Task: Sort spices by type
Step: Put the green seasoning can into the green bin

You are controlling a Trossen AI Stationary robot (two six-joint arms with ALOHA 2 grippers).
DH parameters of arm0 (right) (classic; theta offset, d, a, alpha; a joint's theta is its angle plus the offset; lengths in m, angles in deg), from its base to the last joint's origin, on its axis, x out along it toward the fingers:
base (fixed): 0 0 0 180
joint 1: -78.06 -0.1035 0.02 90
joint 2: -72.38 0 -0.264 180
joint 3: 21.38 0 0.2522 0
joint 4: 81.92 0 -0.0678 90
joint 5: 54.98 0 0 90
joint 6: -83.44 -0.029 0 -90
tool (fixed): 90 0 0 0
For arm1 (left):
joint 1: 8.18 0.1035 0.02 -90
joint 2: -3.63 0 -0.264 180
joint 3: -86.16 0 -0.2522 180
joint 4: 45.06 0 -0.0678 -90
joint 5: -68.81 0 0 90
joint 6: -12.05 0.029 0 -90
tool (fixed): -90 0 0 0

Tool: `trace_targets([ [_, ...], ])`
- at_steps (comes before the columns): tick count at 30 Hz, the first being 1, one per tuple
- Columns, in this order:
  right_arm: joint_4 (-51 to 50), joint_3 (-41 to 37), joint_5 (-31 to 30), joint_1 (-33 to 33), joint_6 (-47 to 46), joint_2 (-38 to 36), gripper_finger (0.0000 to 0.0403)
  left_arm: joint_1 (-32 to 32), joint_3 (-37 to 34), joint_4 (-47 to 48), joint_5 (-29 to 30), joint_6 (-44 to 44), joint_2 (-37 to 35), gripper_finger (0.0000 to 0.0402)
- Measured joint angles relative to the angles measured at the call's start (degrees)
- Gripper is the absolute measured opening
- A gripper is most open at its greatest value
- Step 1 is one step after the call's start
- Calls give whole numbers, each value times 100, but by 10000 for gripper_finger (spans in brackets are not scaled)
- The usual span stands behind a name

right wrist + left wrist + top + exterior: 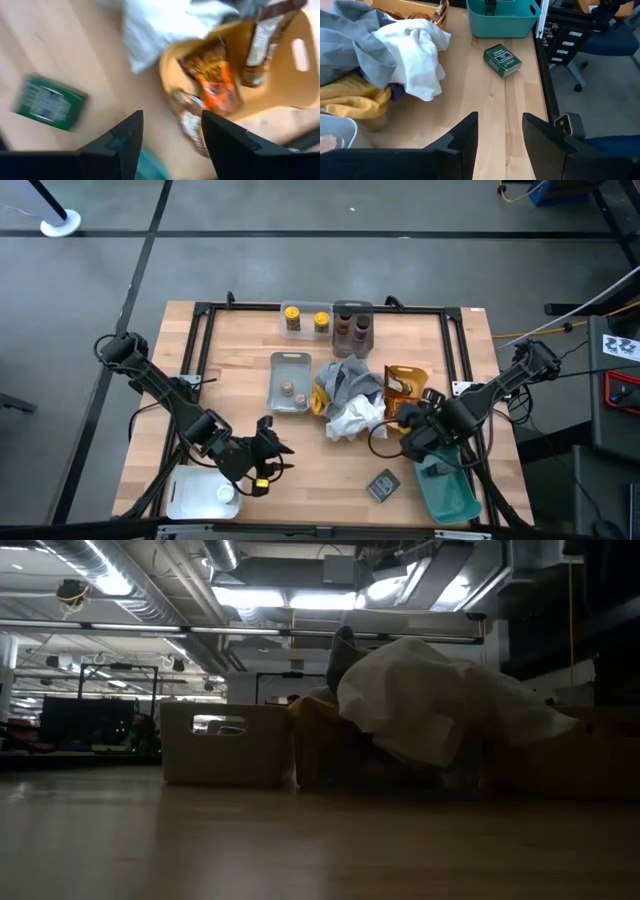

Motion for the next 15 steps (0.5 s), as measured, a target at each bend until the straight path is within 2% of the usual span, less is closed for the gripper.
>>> trace_targets([
  [5,1024,84,85,0,-174,0,200,0,0,-1,2,-190,0,136],
  [8,1708,84,387,-4,-51,38,200,0,0,0,2,-191,0,136],
  [15,2822,80,831,-9,1037,389,199,-4,0,9,2,-194,0,136],
])
